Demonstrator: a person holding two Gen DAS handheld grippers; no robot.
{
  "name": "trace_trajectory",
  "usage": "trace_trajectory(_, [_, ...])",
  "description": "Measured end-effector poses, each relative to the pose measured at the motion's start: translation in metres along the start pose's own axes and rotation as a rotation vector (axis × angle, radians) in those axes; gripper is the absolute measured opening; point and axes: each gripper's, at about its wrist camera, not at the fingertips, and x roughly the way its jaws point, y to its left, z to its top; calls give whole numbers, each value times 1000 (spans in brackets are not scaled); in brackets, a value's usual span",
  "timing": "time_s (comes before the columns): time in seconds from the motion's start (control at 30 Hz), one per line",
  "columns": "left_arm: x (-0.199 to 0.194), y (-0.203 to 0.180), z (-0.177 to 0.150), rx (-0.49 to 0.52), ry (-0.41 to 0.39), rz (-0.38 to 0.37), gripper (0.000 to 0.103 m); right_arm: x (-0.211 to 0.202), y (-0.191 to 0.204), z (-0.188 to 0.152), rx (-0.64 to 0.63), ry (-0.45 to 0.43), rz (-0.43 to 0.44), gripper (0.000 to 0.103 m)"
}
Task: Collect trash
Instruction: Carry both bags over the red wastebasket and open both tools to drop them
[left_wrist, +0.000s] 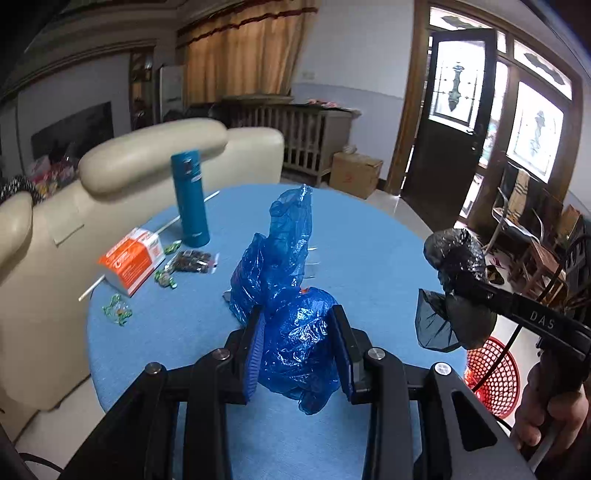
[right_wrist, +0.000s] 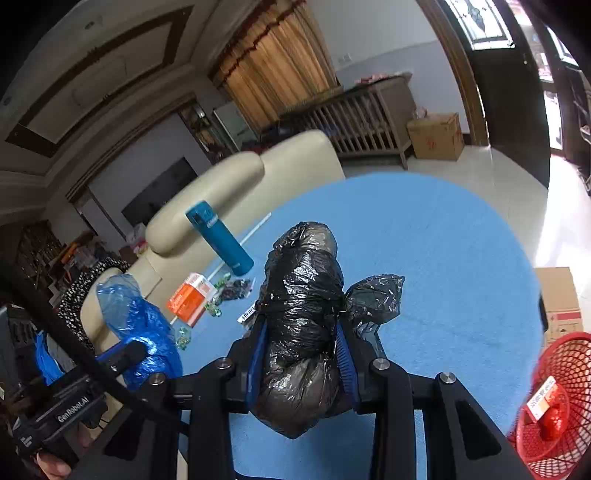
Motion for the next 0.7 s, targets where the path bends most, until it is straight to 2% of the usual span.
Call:
trace_trajectory(0.37, [-44, -39, -4, 88, -76, -4, 36, -71, -1, -8, 16, -121, 21, 38])
trace_trajectory(0.7, [-69, -57, 0, 139, -149, 19, 36, -108, 10, -11, -10, -205, 39, 38])
